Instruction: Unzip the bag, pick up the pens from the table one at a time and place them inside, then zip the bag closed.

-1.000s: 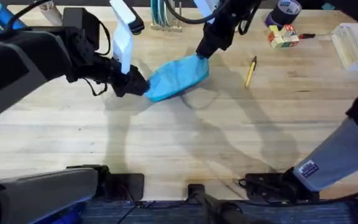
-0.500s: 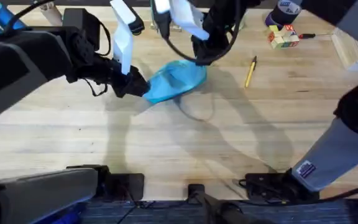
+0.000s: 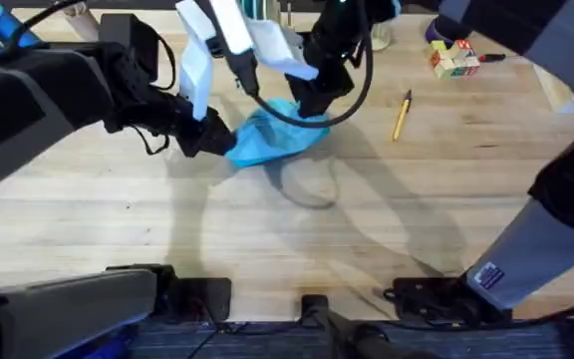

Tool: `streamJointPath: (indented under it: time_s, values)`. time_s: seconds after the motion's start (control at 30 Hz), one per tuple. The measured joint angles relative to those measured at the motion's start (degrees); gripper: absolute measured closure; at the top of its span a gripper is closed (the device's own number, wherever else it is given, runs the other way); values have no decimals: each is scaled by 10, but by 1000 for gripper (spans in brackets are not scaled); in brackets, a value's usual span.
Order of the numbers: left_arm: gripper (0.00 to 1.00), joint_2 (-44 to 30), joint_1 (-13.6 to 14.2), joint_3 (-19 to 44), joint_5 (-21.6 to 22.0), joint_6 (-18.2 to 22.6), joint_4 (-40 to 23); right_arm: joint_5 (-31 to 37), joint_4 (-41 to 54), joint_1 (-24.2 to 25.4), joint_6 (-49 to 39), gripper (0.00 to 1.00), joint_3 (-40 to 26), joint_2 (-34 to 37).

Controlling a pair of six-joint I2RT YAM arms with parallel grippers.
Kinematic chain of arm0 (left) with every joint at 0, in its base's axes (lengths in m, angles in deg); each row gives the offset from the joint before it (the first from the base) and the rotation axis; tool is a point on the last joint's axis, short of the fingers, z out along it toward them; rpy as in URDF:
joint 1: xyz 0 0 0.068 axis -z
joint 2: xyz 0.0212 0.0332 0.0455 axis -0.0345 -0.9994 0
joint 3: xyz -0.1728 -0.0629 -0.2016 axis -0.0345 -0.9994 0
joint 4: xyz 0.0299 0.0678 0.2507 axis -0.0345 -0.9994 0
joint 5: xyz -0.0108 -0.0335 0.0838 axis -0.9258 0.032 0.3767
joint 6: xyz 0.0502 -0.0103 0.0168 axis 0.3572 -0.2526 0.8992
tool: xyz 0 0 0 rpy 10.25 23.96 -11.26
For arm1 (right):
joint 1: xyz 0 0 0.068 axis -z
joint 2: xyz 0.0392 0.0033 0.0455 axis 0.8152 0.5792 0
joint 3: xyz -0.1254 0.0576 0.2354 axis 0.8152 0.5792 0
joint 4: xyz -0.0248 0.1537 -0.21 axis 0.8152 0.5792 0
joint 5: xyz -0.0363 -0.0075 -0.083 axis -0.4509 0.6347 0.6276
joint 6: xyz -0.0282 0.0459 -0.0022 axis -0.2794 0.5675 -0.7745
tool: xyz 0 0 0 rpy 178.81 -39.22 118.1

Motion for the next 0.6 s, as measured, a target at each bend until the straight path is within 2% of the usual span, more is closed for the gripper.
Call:
streamJointPath:
  time_s: [0.2,0.4,0.6]
  values:
    - [959,0,-2,0,9,0,0,0,-1,-23,13,968,-1,6]
    - [959,0,-5,0,16,0,0,1,-22,-27,74,968,-2,26]
    - [959,0,-7,1,16,-23,0,4,-28,-27,131,967,-2,26]
